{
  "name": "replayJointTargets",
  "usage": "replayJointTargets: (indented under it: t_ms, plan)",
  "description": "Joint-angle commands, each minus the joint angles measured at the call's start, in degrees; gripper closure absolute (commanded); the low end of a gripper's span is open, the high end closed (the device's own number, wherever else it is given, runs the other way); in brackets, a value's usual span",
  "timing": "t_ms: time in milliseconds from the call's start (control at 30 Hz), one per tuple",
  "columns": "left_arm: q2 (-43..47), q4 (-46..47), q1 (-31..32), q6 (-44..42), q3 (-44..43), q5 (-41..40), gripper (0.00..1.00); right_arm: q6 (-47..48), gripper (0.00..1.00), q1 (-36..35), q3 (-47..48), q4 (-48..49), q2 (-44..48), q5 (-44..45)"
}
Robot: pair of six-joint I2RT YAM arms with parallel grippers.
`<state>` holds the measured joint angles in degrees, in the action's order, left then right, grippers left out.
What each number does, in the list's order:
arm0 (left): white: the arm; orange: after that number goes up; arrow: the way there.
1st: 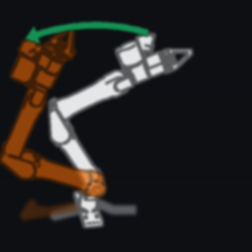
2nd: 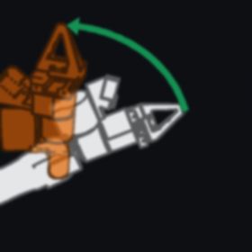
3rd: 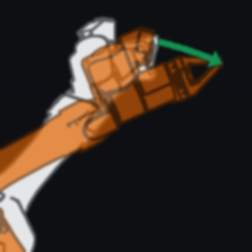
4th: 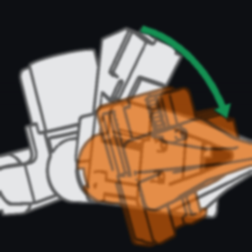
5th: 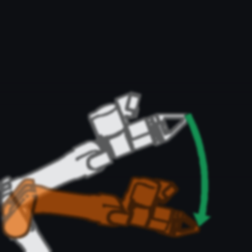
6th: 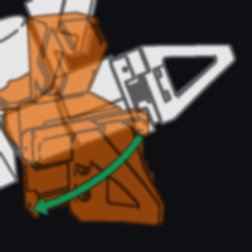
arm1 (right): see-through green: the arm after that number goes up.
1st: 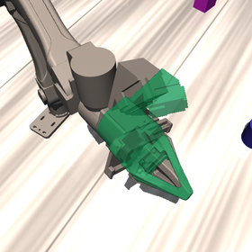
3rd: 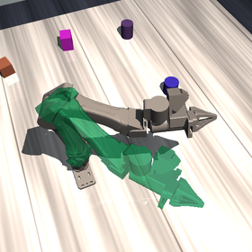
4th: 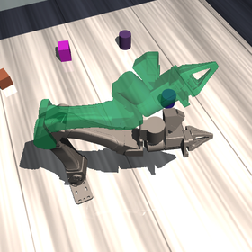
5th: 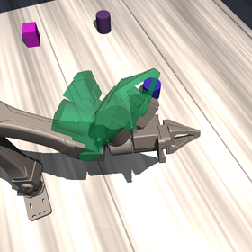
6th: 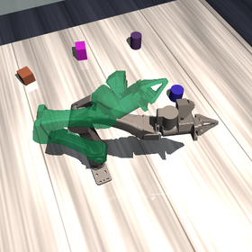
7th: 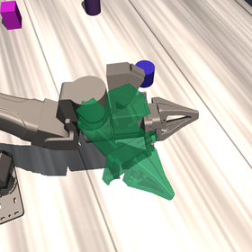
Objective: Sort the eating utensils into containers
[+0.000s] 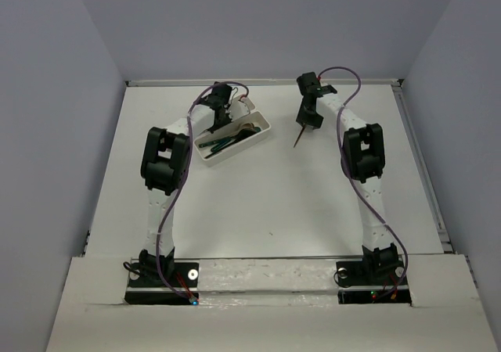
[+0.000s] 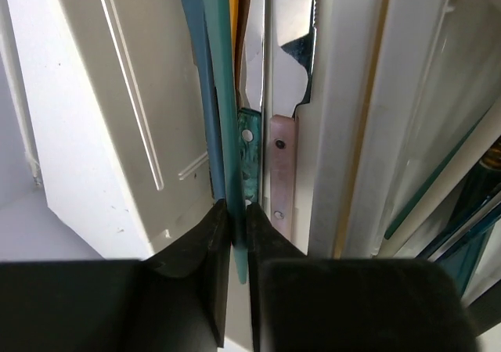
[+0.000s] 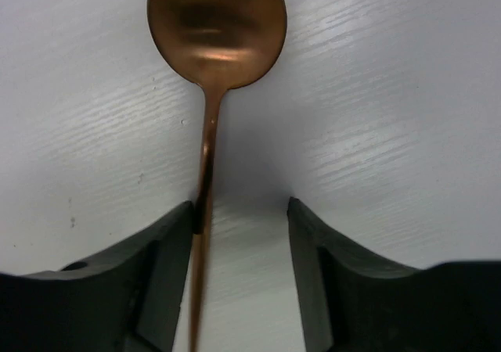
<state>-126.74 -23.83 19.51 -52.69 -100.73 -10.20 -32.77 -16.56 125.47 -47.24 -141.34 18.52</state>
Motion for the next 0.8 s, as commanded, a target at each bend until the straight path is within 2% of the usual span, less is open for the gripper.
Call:
replayJointTargets:
  t_ms: [0,33,67,100,133,167,233,367,433,500,533,567,633,667,733,767]
  plan:
    - [0.53,0.02,0.0,0.21,-2.36,-1.67,0.68,1.31,0.57,0.3,3.81,-2.85,-4.55,0.2]
    - [0.44,-0.16,-0.08,0.39,-2.8,-1.67,0.63,1.31,0.61,0.3,4.34,-3.2,-5.0,-0.33]
    - [0.44,-0.42,-0.08,0.65,-3.76,-1.67,0.57,1.14,0.71,0.3,4.78,-3.38,-5.52,-0.94]
    - [0.35,-0.94,-0.17,0.74,-4.21,-1.58,0.54,1.05,0.76,0.3,5.05,-3.64,-5.88,-2.25]
    - [0.44,-1.21,-0.08,0.74,-4.47,-1.67,0.52,0.7,0.81,0.3,5.22,-3.73,-6.31,-2.96]
    - [0.44,-1.47,-0.08,0.83,-5.0,-1.76,0.51,0.26,0.9,0.82,5.05,-3.82,-6.23,-4.19]
    - [0.61,-1.91,-0.08,0.83,-5.35,-1.84,0.49,-1.14,1.0,1.35,4.35,-3.82,-6.14,-5.6]
    - [2.11,-4.2,-0.08,1.53,-6.49,-0.79,0.43,-2.56,1.0,2.67,1.71,-2.77,-4.13,-8.06]
    - [2.28,-8.49,0.0,3.81,-10.7,0.26,0.43,-1.51,1.0,3.2,-1.27,1.26,-0.88,-10.34]
    - [2.46,-12.28,0.0,6.27,-17.02,2.46,0.43,0.16,1.0,3.2,-8.28,6.87,5.61,-14.12]
    - [2.29,-13.51,0.09,7.06,-19.22,3.77,0.43,0.86,1.0,3.2,-11.44,13.17,8.42,-15.09]
    - [2.11,-16.39,0.09,8.38,-24.12,4.56,0.43,0.61,1.0,3.2,-17.48,18.71,13.93,-15.71]
    - [1.41,-20.18,0.27,8.91,-29.85,6.32,0.43,0.52,1.0,3.2,-22.61,23.23,18.97,-15.54]
    - [0.36,-22.2,0.7,10.05,-36.14,8.16,0.43,0.52,1.0,3.2,-24.73,25.08,21.0,-15.36]
    - [-2.09,-28.96,1.41,11.63,-43.03,11.93,0.43,0.87,1.0,3.2,-29.03,28.76,25.73,-15.27]
    - [-3.15,-33.77,2.37,11.99,-50.81,12.91,0.43,1.04,1.0,3.2,-30.1,29.74,26.89,-15.97]
